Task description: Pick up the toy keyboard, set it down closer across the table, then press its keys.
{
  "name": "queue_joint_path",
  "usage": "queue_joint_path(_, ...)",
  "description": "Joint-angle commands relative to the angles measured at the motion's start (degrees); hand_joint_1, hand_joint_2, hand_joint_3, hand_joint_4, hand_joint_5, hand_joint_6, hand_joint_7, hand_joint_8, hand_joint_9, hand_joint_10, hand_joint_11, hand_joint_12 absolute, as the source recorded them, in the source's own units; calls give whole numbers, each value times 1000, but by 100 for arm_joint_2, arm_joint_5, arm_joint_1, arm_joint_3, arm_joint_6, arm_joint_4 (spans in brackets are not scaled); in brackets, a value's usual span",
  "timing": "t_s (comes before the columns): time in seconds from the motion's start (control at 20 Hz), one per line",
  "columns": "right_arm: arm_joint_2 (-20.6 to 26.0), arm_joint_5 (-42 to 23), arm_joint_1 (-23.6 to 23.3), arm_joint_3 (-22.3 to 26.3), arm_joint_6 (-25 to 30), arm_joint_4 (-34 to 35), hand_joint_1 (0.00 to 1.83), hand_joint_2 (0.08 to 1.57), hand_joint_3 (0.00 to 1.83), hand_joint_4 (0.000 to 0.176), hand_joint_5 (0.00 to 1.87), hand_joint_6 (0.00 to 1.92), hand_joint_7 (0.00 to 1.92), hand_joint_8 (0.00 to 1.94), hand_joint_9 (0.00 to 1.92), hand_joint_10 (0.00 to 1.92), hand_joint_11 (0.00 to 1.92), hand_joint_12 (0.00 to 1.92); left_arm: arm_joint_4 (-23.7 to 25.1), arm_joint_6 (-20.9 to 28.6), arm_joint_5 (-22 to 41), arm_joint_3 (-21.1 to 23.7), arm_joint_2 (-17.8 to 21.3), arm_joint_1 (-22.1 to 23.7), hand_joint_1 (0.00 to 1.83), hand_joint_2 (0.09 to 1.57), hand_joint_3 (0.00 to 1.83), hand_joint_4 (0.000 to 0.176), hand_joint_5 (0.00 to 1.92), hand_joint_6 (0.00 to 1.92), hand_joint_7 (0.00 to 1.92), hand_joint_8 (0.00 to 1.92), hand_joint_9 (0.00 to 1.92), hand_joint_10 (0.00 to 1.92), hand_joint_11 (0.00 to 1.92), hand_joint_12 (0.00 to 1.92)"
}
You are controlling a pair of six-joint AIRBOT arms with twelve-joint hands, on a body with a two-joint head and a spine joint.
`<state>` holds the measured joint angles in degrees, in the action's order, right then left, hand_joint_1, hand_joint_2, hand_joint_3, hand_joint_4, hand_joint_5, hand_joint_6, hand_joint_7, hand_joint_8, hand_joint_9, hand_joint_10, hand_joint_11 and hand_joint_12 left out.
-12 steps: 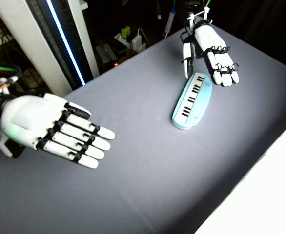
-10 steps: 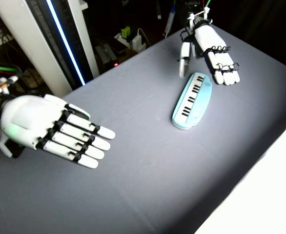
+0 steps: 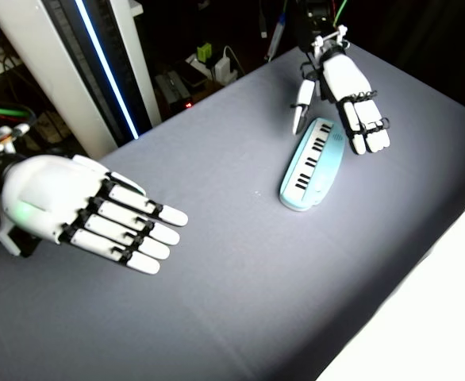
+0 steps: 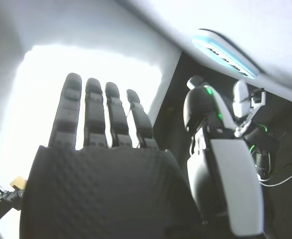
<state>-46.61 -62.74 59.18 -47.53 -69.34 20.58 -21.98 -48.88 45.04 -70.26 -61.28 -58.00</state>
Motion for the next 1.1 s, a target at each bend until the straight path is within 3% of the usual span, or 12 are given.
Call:
queue_joint_path(0.0,15,-708,-19,-23,-12,-53,345,1370,1,18,0,0,0,0,0,0,0,0,10,2,439,-62,-49,87,802,905,0,123,0,0,0,0,0,0,0,0)
queue_joint_path(0.2,15,-708,-13,-22,-7,-48,320,1373,2,13,0,0,0,0,0,0,0,0,-102,-192,-107,-325,-283,262,814,885,0,124,0,0,0,0,0,0,0,0)
queue_joint_path(0.25,13,-708,-11,-21,-7,-48,336,1369,0,17,0,0,0,0,0,0,0,0,-103,-192,-218,-397,-335,292,851,886,0,103,0,0,0,0,0,0,0,0)
queue_joint_path(0.5,11,-709,-4,-21,5,-43,357,1373,1,5,0,0,0,0,0,0,0,0,-68,-192,-605,-596,-530,374,1042,983,21,89,0,0,0,0,0,0,45,21)
queue_joint_path(0.55,11,-709,-4,-21,6,-43,379,1370,0,0,0,0,0,0,0,0,0,0,-57,-192,-633,-601,-540,374,1038,1060,0,83,10,34,0,0,15,43,8,565)
queue_joint_path(0.65,11,-709,1,-21,16,-36,361,1370,0,0,0,0,0,0,0,0,0,0,-12,-192,-699,-606,-553,375,1130,1053,0,6,194,41,170,33,196,76,0,1167)
queue_joint_path(0.7,11,-709,4,-21,18,-35,370,1372,0,0,0,0,0,0,0,0,0,0,7,-192,-715,-606,-555,375,1183,1058,0,0,292,37,285,39,331,113,2,1417)
queue_joint_path(0.8,11,-709,6,-21,19,-34,365,1371,0,0,0,0,0,0,0,0,0,0,37,-190,-735,-606,-562,375,1211,1079,1,0,598,26,594,105,430,920,275,1656)
queue_joint_path(0.9,11,-709,8,-21,23,-30,377,1372,0,1,0,0,0,0,0,0,0,0,43,-188,-737,-605,-568,375,1224,1107,0,0,697,39,464,638,352,1366,330,1787)
queue_joint_path(0.95,11,-709,8,-22,25,-29,388,1369,0,0,0,0,0,0,0,0,0,0,43,-184,-717,-602,-569,375,1284,1103,0,0,760,115,408,930,391,1458,409,1807)
queue_joint_path(1.0,11,-709,9,-22,25,-29,390,1367,0,0,0,0,0,0,0,0,0,0,43,-173,-697,-600,-568,375,1156,1251,2,0,696,1180,586,1411,471,1629,549,1868)
queue_joint_path(1.05,11,-709,12,-22,25,-28,396,1364,0,1,0,0,0,0,0,0,0,0,62,-138,-652,-593,-561,375,1117,1299,4,15,641,1463,603,1549,503,1741,636,1910)
